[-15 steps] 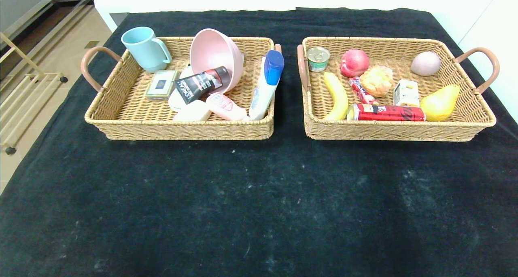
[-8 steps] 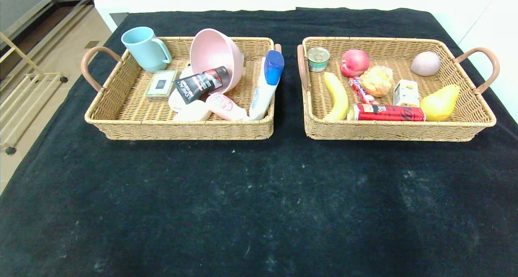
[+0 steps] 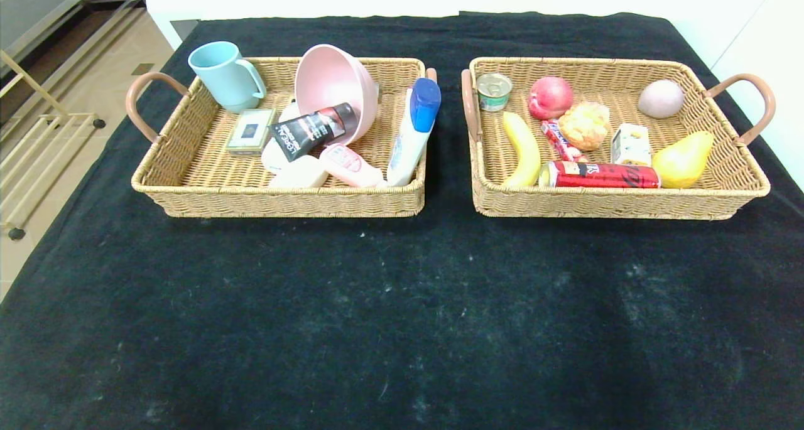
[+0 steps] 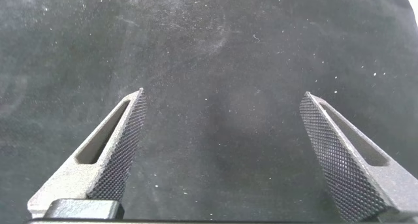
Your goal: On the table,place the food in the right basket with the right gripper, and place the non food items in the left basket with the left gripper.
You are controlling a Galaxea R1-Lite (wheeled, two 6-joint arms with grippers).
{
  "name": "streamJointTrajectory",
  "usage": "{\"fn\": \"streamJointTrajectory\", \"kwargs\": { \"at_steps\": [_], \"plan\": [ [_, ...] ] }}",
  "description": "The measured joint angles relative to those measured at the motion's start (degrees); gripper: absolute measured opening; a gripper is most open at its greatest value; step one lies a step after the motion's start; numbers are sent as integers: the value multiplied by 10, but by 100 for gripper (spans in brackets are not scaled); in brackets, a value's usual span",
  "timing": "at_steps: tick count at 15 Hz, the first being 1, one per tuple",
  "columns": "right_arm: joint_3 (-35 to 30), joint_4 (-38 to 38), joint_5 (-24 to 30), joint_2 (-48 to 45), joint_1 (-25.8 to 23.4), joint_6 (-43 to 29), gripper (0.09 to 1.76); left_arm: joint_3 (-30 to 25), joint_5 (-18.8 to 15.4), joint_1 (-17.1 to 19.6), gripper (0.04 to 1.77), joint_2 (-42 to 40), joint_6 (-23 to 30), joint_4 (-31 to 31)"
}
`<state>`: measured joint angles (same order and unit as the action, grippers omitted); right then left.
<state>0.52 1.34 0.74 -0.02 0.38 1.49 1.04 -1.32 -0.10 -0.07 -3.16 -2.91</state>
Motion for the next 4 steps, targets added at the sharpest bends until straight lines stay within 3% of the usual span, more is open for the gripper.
{"fn": "streamJointTrajectory", "kwargs": {
  "at_steps": [4],
  "plan": [
    [0,0,-1,0,0,-8,171,-3,10,0,172,0,20,15]
  ]
}}
